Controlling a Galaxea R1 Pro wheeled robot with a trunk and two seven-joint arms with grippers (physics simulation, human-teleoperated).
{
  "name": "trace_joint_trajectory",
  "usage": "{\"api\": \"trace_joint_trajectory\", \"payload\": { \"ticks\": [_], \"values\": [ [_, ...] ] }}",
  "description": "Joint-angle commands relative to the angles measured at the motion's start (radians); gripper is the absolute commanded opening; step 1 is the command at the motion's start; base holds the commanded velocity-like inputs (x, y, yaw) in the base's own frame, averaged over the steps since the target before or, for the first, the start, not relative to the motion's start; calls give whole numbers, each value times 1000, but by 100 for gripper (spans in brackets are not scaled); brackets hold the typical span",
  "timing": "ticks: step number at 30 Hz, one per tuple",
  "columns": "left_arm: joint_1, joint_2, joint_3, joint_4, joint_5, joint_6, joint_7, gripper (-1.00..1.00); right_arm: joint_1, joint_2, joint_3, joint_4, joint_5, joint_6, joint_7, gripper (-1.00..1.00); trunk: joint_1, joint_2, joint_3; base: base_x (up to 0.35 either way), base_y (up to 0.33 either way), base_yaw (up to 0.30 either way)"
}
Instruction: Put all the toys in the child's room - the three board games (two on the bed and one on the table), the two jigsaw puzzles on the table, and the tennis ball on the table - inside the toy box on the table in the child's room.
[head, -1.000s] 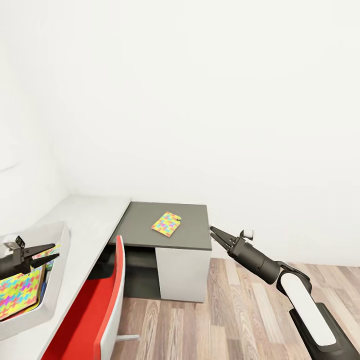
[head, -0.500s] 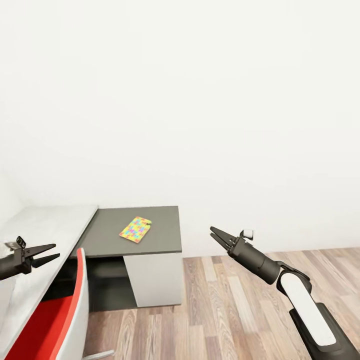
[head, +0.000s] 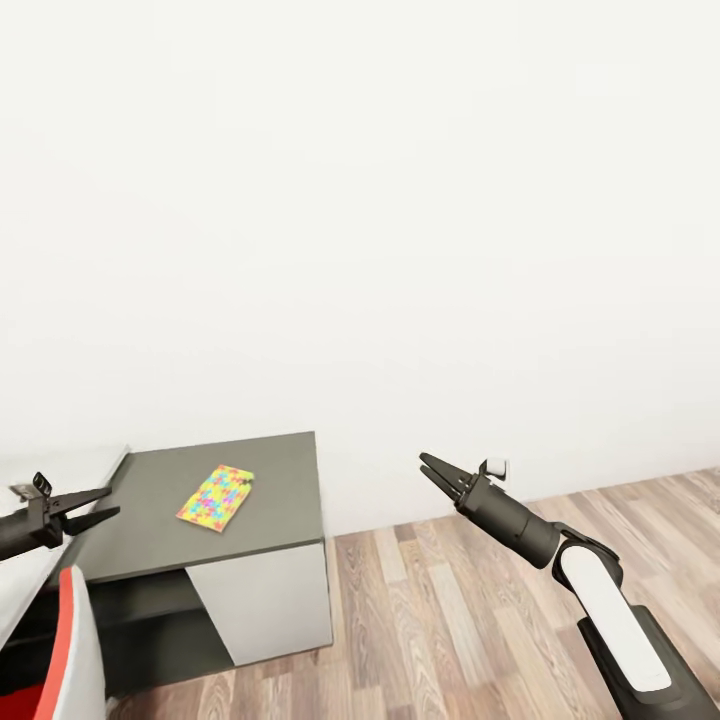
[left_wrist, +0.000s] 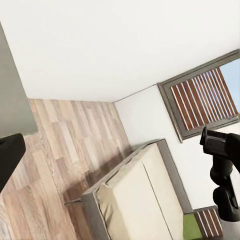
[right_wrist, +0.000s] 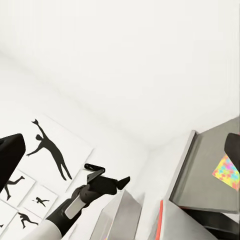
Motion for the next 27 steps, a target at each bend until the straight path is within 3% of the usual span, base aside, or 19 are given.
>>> {"api": "trace_joint_trajectory", "payload": {
  "ticks": [1, 16, 27],
  "values": [
    [-1, 1, 0, 0, 0, 10, -4, 100, -1, -1, 0, 0, -5, 4, 0, 100, 1, -2, -2, 325, -1, -55],
    [-1, 0, -2, 0, 0, 9, -4, 100, -1, -2, 1, 0, -5, 4, 0, 100, 1, -2, 4, 319, 0, 170],
    [-1, 0, 0, 0, 0, 9, -4, 100, -1, 1, 5, 0, -5, 4, 0, 100, 1, -2, 4, 242, -20, 28]
  ]
}}
